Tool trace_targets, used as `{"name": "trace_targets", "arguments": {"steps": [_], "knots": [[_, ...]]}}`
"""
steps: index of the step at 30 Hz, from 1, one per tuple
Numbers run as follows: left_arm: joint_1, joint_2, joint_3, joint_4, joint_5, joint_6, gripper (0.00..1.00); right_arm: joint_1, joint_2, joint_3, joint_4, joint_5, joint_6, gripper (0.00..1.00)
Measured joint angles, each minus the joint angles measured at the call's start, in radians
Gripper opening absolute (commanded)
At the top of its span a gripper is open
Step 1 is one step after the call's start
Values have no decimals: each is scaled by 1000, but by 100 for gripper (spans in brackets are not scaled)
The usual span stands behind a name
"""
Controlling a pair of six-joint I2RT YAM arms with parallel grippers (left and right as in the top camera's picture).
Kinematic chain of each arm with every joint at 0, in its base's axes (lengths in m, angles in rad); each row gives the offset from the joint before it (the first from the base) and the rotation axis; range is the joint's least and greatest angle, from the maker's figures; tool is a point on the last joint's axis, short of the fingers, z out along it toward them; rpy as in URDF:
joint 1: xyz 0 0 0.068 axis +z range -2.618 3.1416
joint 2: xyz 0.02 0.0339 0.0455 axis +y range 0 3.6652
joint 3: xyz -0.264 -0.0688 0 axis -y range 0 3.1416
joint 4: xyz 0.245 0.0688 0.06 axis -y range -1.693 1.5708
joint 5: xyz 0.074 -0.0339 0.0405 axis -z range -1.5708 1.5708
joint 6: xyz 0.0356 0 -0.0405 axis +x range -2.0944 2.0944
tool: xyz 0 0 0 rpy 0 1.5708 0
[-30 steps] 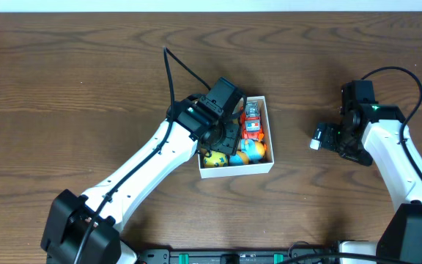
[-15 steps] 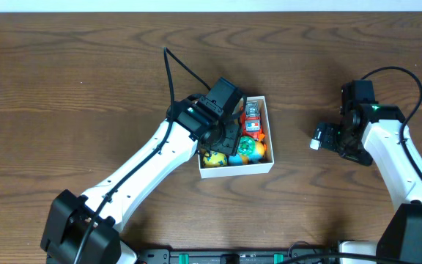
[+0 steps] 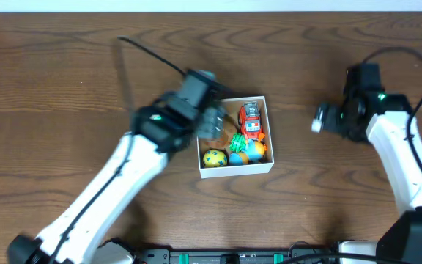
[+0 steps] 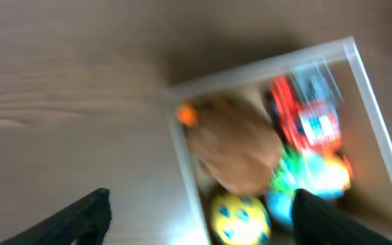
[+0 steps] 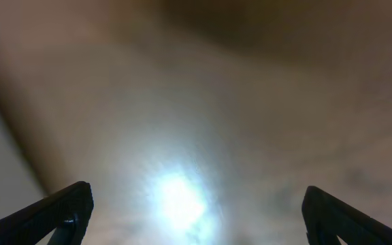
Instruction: Pack container
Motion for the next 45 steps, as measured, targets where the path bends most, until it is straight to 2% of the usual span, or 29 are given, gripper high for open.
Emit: {"name": "trace_targets", "arguments": {"steps": [3, 8, 11, 16, 22, 29, 38, 42, 45], "knots": [[122, -28, 0, 9, -12, 1, 98, 19, 0, 109, 34, 0, -30, 99], [341, -18, 0, 13, -23, -3, 98, 39, -4, 164, 100, 4, -61, 99], [420, -13, 0, 15, -26, -3, 98, 39, -3, 164, 132, 10, -75, 99], [476, -13, 0, 13, -26, -3, 98, 39, -4, 164, 185, -5, -113, 99], [472, -62, -13, -15, -26, 13, 98, 68, -53, 163, 138, -13, -130, 99], [439, -344, -159, 14, -1, 81, 98, 116, -294, 69, 132, 43, -102, 99], [428, -780, -501, 49, 18, 99, 98, 228, -756, -316, 180, 142, -59, 99], [428, -943, -581, 8, 19, 74, 98, 235, -959, -457, 161, 157, -29, 99], [428, -1002, -613, -14, 7, 64, 98, 235, -1048, -521, 160, 164, -20, 99]]}}
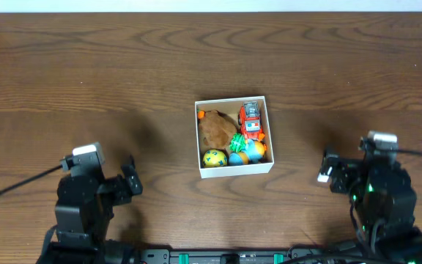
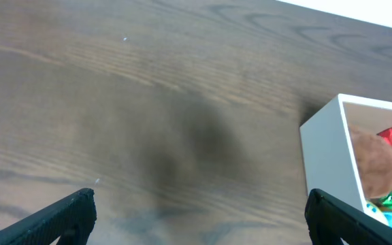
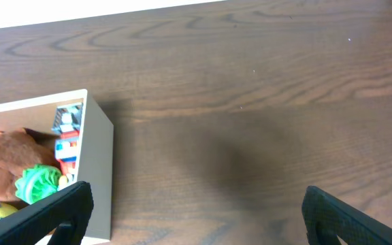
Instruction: Pack container
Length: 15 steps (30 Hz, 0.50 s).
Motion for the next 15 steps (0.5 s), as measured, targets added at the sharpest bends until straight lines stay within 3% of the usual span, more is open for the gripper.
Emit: {"name": "trace_targets", "arguments": {"steps": [15], "knots": [[0, -8, -16, -18, -11, -15, 98, 0, -47, -55, -90, 4, 12, 99]]}}
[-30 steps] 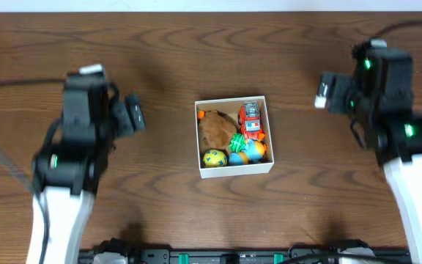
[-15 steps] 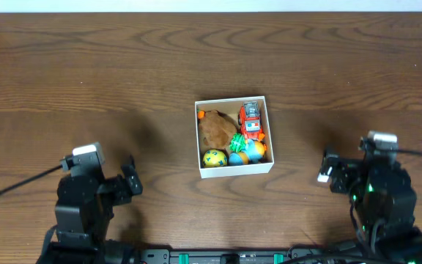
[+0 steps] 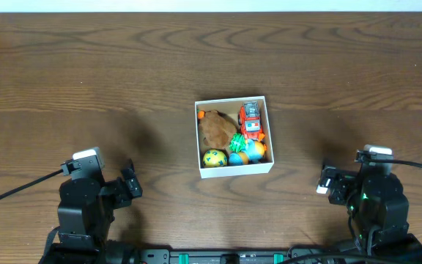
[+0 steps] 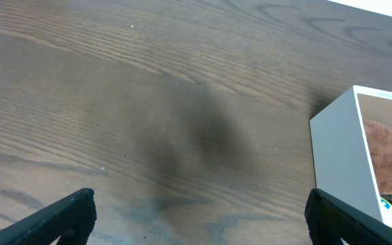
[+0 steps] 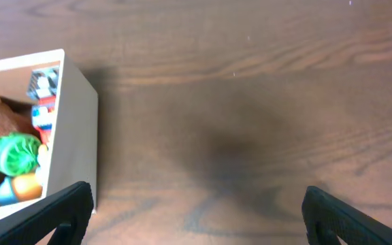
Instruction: Pack container
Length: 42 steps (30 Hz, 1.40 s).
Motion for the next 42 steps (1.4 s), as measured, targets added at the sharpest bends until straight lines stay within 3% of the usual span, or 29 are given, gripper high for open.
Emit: {"name": "trace_targets", "arguments": {"steps": [14, 20, 27, 35, 42], "knots": [[0, 0, 0, 0, 0, 0, 98, 0, -21, -5, -79, -12, 0, 99], [0, 1, 0, 0, 0, 0, 98, -35, -182, -81, 114, -143, -117, 99], [0, 2, 0, 0, 0, 0, 98, -87, -365, -297, 360, -277, -212, 99], [0, 2, 0, 0, -2, 0, 98, -107, -431, -520, 819, -314, -246, 99], [0, 2, 0, -1, -3, 0, 98, -108, -432, -615, 896, -274, -249, 99]]}}
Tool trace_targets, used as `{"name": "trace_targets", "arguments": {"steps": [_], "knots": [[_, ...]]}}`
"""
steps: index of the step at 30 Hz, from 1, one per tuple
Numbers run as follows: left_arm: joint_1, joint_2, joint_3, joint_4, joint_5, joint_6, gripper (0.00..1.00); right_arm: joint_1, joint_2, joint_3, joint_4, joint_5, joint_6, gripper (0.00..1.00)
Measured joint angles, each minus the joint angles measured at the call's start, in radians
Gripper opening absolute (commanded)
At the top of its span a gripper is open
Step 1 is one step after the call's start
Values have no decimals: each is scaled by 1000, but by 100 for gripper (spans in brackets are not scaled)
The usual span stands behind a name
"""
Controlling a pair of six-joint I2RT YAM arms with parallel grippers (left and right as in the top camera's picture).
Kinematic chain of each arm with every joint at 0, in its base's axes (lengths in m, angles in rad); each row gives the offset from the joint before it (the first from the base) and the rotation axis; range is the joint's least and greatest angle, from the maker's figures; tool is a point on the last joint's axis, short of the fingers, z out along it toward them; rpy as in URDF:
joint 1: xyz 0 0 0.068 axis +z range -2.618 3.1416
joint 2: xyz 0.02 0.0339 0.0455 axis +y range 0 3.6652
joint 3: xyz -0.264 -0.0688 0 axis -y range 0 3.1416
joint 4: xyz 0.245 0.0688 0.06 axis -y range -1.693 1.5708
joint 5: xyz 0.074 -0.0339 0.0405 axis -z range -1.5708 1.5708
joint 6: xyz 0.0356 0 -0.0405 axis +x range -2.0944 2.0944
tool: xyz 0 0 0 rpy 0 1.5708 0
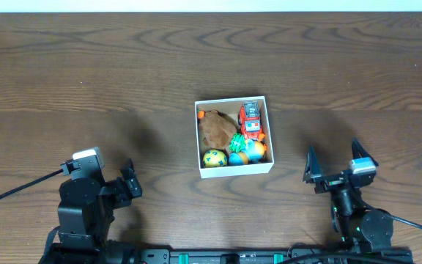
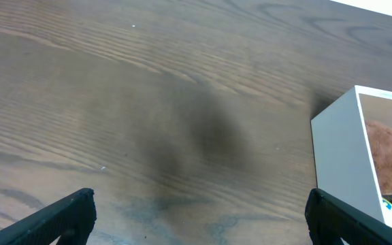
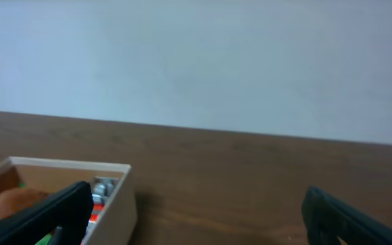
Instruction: Pack container
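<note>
The white box (image 1: 237, 170) stands mid-table and holds a brown plush (image 1: 215, 128), a red toy truck (image 1: 250, 119), a yellow ball (image 1: 214, 158), a green toy (image 1: 238, 141) and an orange-blue ball (image 1: 253, 151). My left gripper (image 1: 128, 182) is open near the front edge, well left of the box; its wrist view shows the box wall (image 2: 339, 160) at the right. My right gripper (image 1: 334, 157) is open at the front right, tilted up, with the box's corner (image 3: 118, 204) at its left fingertip's side. Neither holds anything.
Dark wooden table (image 1: 86, 81) all round the box. A pale wall (image 3: 196, 61) rises behind the table's far edge. A black cable (image 1: 13, 192) runs from the left arm toward the front left.
The right gripper has drawn back a little toward the front edge and tipped upward, so its camera now sees the far wall. The left gripper and the box's contents are unchanged.
First my left gripper hovered open over the box's left side, above the brown plush lying inside, with the right arm raised at the right. Then both arms stood low at the front edge, open and empty. They stayed there; only the right one has since tipped up.
</note>
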Motion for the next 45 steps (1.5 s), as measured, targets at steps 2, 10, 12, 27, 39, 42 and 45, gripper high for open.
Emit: {"name": "trace_targets", "arguments": {"steps": [2, 10, 12, 27, 39, 42, 45], "knots": [[0, 0, 0, 0, 0, 0, 98, 0, -1, -9, -46, 6, 0, 99], [0, 0, 0, 0, 0, 0, 98, 0, 0, -31, -88, 8, 18, 99], [0, 0, 0, 0, 0, 0, 98, 0, 0, -31, -88, 8, 19, 99], [0, 0, 0, 0, 0, 0, 98, 0, 0, -31, -88, 8, 20, 99], [34, -60, -8, -25, 0, 0, 98, 0, 0, -31, -88, 8, 20, 99], [61, -171, -54, -26, 0, 0, 98, 0, 0, -31, -88, 8, 20, 99], [82, -280, -144, -26, -3, 0, 98, 0, 0, -31, -88, 8, 21, 99]]}}
